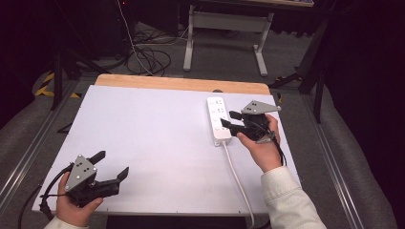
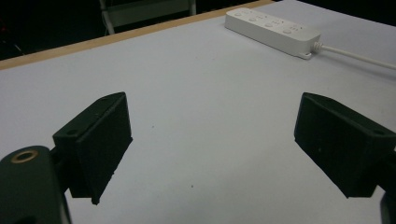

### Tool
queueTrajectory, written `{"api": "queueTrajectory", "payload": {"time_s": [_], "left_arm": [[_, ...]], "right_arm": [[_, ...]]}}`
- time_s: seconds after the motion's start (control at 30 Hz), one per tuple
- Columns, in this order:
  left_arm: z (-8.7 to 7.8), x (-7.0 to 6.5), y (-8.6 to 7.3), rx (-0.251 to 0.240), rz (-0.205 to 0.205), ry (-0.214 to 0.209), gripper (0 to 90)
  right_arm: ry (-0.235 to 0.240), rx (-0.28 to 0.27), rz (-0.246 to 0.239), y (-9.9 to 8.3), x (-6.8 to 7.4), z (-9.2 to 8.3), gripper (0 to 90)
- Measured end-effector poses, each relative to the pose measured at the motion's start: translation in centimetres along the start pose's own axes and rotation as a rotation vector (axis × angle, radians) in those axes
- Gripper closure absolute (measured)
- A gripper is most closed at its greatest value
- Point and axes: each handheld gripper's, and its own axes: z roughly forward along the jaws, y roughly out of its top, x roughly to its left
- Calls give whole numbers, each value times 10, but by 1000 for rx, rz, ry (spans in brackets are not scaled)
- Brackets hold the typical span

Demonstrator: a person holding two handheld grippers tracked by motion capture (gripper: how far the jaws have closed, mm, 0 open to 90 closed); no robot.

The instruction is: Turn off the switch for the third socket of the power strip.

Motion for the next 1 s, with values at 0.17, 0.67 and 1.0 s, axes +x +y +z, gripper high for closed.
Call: {"api": "queueTrajectory", "payload": {"time_s": [0.17, 0.67, 1.0], "left_arm": [[0, 0, 0, -1, 2, -1, 116], [0, 1, 0, -4, 3, 6, 116], [-1, 1, -1, -4, 2, 7, 116]], "right_arm": [[38, -19, 103, -1, -5, 8, 563], [-34, -1, 143, 9, -24, 45, 581], [-71, 11, 155, 5, -35, 73, 580]]}}
